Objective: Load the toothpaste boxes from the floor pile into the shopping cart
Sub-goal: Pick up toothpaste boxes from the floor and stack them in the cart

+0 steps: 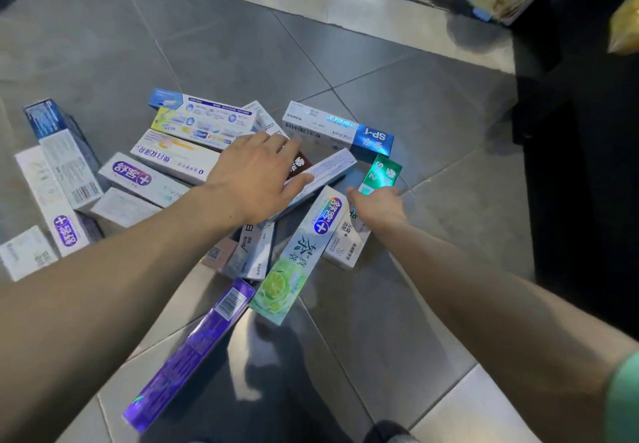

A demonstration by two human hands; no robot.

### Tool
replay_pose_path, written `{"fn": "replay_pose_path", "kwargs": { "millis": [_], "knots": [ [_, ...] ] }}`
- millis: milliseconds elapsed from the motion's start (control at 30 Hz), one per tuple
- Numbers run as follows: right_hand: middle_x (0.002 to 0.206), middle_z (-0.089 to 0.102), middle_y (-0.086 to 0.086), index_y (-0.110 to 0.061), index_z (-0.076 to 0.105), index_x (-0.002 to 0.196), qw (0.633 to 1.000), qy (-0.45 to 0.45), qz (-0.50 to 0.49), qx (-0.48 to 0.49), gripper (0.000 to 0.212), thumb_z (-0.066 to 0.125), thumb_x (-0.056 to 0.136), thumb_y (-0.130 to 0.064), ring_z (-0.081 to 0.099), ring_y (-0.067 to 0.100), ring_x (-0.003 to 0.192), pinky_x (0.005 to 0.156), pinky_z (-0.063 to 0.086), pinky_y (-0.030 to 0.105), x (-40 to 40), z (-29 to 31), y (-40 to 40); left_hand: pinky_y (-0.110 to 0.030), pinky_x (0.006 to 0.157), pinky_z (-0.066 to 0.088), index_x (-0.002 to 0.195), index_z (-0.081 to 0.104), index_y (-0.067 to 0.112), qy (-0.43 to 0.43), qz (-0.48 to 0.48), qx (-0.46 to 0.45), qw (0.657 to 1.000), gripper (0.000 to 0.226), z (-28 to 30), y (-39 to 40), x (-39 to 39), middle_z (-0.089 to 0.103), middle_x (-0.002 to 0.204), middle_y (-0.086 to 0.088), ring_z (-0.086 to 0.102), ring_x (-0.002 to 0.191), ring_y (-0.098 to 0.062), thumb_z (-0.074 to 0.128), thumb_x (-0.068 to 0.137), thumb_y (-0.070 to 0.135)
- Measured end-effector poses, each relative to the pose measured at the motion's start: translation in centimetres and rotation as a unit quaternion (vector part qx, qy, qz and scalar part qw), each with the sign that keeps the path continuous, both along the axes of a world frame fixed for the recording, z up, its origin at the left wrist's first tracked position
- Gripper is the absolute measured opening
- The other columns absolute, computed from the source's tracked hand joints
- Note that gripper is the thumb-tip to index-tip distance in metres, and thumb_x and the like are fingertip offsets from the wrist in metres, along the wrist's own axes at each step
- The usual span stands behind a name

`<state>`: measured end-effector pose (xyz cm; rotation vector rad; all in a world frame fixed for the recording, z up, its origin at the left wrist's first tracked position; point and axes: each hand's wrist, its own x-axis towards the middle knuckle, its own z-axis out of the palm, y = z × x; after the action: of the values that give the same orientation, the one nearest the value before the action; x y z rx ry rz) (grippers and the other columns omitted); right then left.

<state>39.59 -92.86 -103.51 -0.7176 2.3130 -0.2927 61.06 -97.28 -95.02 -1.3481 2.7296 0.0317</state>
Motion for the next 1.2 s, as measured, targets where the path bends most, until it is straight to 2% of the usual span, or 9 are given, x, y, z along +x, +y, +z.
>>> {"fn": "replay_pose_path", "kwargs": {
  "millis": [67,167,333,467,667,767,867,1033,1200],
  "knots": [
    [0.121,0.062,0.011,-0.005,0.045,0.132,1.000,-0.009,-0.015,-0.006,0.078,0.066,0.080,-0.060,0.065,0.031,0.108,0.094,0.055,0.045,0.0,-0.2,0.2,-0.045,0.104,0.040,0.146,0.041,0.014,0.002,0.004,0.005,1.000,0.069,0.1,0.0,-0.1,0.058,0.137,-0.010,0.052,0.125,-0.032,0.024,0.098,0.061],
    [0.099,0.064,0.003,-0.011,0.057,0.120,0.998,-0.046,-0.031,-0.011,0.058,0.066,0.080,-0.052,0.068,0.021,0.086,0.077,0.058,0.034,-1.0,0.0,1.0,-0.045,0.104,0.040,0.143,0.044,0.014,0.003,0.003,0.006,1.000,0.069,0.2,0.1,-0.1,0.060,0.135,-0.010,0.053,0.124,-0.031,0.023,0.097,0.061],
    [0.111,0.069,0.010,-0.010,0.065,0.113,0.999,-0.017,0.037,-0.013,0.050,0.059,0.087,-0.052,0.063,0.026,0.091,0.069,0.047,0.029,-2.6,0.8,2.5,-0.044,0.102,0.042,0.128,0.054,0.014,0.000,-0.018,0.004,1.000,0.076,0.2,1.0,-0.9,0.064,0.125,-0.009,0.056,0.117,-0.032,0.010,0.091,0.064],
    [0.111,0.067,0.011,-0.013,0.068,0.111,0.997,-0.010,0.056,-0.055,0.047,0.055,0.088,-0.052,0.061,0.028,0.095,0.076,0.043,0.028,-3.5,2.5,3.6,-0.042,0.100,0.042,0.128,0.053,0.013,0.016,-0.050,-0.002,0.999,0.059,0.3,2.3,-2.9,0.062,0.126,-0.010,0.055,0.116,-0.031,0.029,0.100,0.058],
    [0.113,0.061,0.005,-0.013,0.048,0.129,0.994,-0.026,0.045,-0.098,0.060,0.059,0.091,-0.058,0.059,0.029,0.106,0.082,0.045,0.032,-4.1,5.9,5.5,-0.040,0.099,0.044,0.132,0.048,0.012,0.002,-0.084,0.035,0.996,0.049,-0.4,5.3,-5.2,0.058,0.128,-0.011,0.053,0.118,-0.029,0.034,0.104,0.050],
    [0.118,0.061,0.006,-0.016,0.042,0.134,0.992,-0.037,0.050,-0.108,0.062,0.059,0.092,-0.057,0.059,0.026,0.095,0.077,0.042,0.031,-4.3,7.3,6.7,-0.041,0.095,0.045,0.133,0.046,0.012,-0.003,-0.047,0.077,0.996,0.050,-0.9,6.4,-5.4,0.055,0.130,-0.011,0.051,0.120,-0.029,0.034,0.105,0.051],
    [0.111,0.060,0.004,-0.015,0.038,0.133,0.992,-0.041,0.057,-0.103,0.059,0.062,0.092,-0.050,0.055,0.017,0.077,0.072,0.041,0.030,-4.5,8.2,7.6,-0.042,0.093,0.046,0.131,0.045,0.012,-0.007,-0.016,0.121,0.992,0.051,-2.0,7.5,-5.3,0.054,0.128,-0.012,0.050,0.121,-0.029,0.033,0.104,0.054],
    [0.107,0.058,0.004,-0.014,0.041,0.129,0.992,-0.028,0.099,-0.066,0.059,0.062,0.090,-0.053,0.058,0.026,0.093,0.075,0.046,0.031,-4.3,8.4,9.1,-0.040,0.097,0.043,0.135,0.042,0.005,-0.009,0.067,0.149,0.987,0.059,-4.9,10.0,-4.6,0.052,0.129,-0.015,0.050,0.120,-0.031,0.035,0.103,0.055],
    [0.113,0.058,0.007,-0.013,0.042,0.128,0.992,-0.030,0.116,-0.045,0.059,0.063,0.089,-0.053,0.063,0.029,0.098,0.080,0.054,0.036,-3.6,8.2,9.8,-0.043,0.097,0.043,0.132,0.041,0.004,0.093,0.221,0.231,0.943,0.062,-7.0,11.6,-4.1,0.052,0.132,-0.021,0.051,0.123,-0.037,0.052,0.098,0.054]
  ]
}}
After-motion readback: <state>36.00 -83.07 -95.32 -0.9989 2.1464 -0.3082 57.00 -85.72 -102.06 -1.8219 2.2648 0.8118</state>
